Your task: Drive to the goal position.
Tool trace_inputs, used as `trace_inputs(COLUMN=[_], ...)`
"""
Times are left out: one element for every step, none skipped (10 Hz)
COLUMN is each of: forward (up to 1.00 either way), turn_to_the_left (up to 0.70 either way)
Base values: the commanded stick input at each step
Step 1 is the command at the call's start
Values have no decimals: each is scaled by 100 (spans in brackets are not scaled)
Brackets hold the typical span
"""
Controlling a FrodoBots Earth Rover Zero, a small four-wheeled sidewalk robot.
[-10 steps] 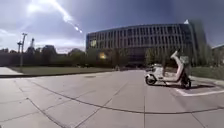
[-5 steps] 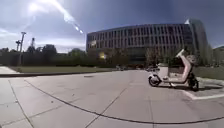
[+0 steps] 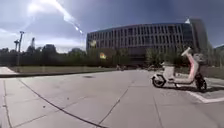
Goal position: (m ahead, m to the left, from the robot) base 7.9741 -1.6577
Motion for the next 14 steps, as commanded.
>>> trace_inputs(forward=[50,50,50,50,50,50,50,50,50,50,50,50,50,50], turn_to_the_left=[0,0,0,0,0,-20,-25,-21,-13,-5,-11,-43,-50,-50])
